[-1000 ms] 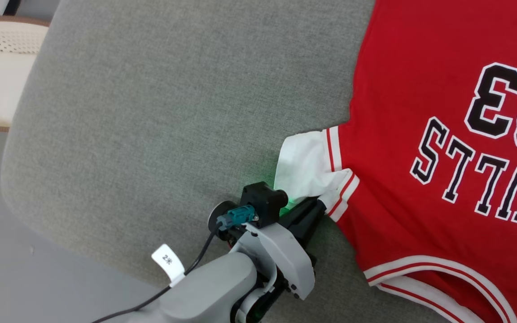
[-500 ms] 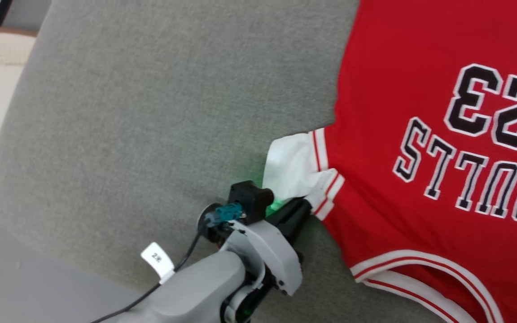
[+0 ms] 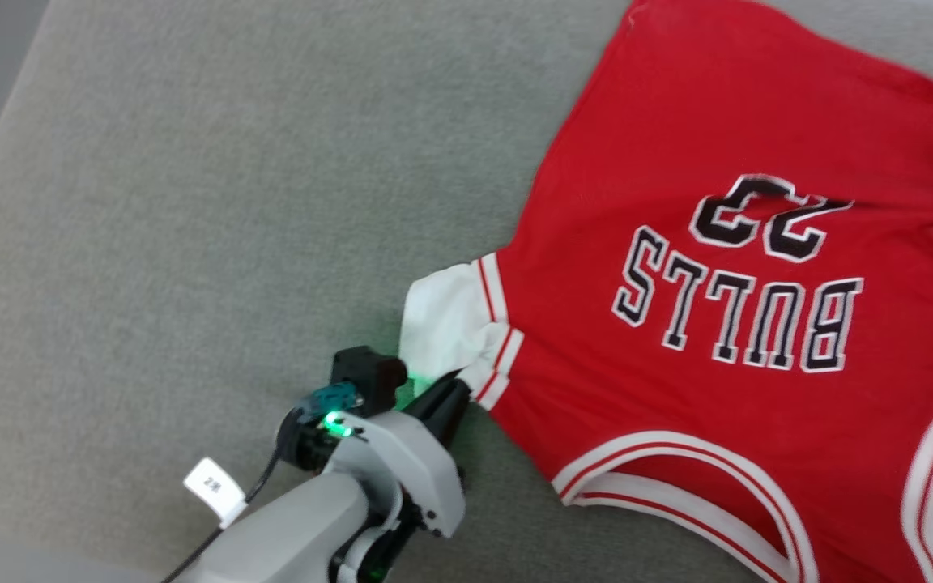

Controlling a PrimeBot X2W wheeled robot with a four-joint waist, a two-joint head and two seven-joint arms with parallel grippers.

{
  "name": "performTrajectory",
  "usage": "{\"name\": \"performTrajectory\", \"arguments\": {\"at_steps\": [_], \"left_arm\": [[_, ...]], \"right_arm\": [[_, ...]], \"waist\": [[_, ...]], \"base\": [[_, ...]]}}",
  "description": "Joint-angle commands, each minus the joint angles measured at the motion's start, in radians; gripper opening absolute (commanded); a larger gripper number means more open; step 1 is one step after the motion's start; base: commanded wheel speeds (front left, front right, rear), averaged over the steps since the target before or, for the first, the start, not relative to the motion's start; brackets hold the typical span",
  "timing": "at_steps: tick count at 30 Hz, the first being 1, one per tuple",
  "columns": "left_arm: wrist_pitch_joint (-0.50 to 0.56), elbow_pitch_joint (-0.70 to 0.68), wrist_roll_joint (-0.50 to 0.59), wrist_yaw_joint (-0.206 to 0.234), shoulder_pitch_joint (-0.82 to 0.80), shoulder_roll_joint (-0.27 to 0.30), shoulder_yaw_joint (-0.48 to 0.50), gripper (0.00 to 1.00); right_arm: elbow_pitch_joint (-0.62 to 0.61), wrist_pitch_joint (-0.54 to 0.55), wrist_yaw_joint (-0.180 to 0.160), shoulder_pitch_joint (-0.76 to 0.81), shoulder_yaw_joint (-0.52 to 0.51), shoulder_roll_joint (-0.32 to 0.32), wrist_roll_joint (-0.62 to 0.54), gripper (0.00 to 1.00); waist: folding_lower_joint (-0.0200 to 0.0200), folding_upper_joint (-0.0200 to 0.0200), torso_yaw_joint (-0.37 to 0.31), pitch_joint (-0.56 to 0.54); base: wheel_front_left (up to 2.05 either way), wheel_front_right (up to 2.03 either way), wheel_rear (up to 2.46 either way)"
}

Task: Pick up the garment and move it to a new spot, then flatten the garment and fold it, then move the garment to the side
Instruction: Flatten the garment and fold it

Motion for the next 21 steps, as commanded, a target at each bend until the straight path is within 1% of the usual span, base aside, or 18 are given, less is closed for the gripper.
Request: {"name": "performTrajectory", "arguments": {"at_steps": [1, 4, 10, 17, 21], "left_arm": [[0.043, 0.069, -0.020, 0.044, 0.074, 0.071, -0.012, 0.00], [0.039, 0.052, -0.025, 0.053, 0.085, 0.086, -0.005, 0.00], [0.041, 0.015, -0.033, 0.067, 0.104, 0.116, 0.004, 0.00], [0.039, -0.037, -0.038, 0.085, 0.120, 0.140, 0.011, 0.00], [0.043, -0.059, -0.037, 0.092, 0.116, 0.143, 0.009, 0.00]], "right_arm": [[-0.014, -0.001, -0.002, 0.037, -0.001, -0.006, 0.011, 0.00], [-0.087, -0.009, -0.002, 0.119, -0.023, -0.026, 0.050, 0.00], [-0.217, -0.010, -0.002, 0.306, -0.084, -0.025, 0.103, 0.00], [-0.352, 0.006, -0.002, 0.517, -0.179, 0.013, 0.090, 0.00], [-0.405, 0.037, -0.002, 0.621, -0.250, 0.058, 0.070, 0.00]], "waist": [[0.0000, 0.0000, -0.050, -0.048], [0.0000, 0.0000, -0.078, -0.064], [0.0000, 0.0000, -0.122, -0.094], [0.0000, 0.0000, -0.165, -0.110], [0.0000, 0.0000, -0.175, -0.109]], "base": [[0.00, 0.00, 0.00], [0.00, 0.00, 0.00], [0.00, 0.00, 0.00], [0.00, 0.00, 0.00], [0.00, 0.00, 0.00]]}}
